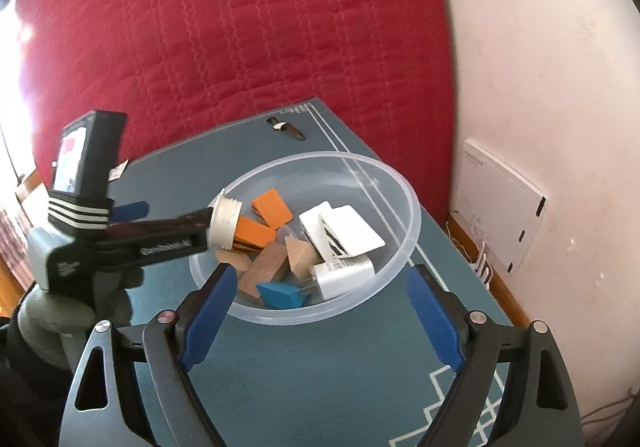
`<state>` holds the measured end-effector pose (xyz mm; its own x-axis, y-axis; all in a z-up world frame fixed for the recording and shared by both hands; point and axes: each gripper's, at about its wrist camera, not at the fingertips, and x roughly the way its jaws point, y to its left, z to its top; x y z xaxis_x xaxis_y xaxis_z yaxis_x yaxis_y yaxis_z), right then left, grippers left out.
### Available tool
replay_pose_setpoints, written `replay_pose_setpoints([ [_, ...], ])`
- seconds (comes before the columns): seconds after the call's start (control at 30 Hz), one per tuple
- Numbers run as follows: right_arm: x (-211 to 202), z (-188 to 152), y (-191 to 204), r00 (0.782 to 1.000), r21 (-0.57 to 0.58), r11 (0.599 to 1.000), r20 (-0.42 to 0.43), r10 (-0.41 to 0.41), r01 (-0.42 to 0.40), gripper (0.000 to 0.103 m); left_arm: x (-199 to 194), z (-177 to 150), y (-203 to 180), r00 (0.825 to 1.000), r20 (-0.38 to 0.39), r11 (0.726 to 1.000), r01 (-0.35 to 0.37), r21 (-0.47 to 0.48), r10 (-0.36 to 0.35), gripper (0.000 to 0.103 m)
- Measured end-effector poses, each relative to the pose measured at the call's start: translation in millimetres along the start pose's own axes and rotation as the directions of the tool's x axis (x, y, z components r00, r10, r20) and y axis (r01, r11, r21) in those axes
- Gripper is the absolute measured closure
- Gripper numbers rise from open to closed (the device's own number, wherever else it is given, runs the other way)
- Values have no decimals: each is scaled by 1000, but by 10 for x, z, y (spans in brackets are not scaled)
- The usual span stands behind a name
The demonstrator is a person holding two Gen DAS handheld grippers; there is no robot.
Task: Organize rigid objects
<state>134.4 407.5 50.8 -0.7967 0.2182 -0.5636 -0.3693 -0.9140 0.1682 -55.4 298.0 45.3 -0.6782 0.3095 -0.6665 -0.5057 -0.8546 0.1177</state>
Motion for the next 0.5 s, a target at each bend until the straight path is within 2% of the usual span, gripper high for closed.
replay_pose_setpoints([
  [0.2, -18, -2, -8, 1000, 9, 1000, 0, 1, -1, 15, 80, 142, -2, 1000, 0, 1000, -2, -23, 2, 0],
  [0.37, -12, 0, -10, 1000, 8, 1000, -1, 1, -1, 15, 153, 241, -61, 1000, 19, 1000, -22, -2, 22, 0],
  [0.43, -17, 3, -10, 1000, 5, 1000, 0, 0, 0, 15, 142, 253, -95, 1000, 25, 1000, -6, 6, 6, 0],
  [0.5, -19, 3, -16, 1000, 9, 1000, 2, 0, 0, 15, 98, 247, -127, 998, 35, 999, 44, 26, -45, 0],
])
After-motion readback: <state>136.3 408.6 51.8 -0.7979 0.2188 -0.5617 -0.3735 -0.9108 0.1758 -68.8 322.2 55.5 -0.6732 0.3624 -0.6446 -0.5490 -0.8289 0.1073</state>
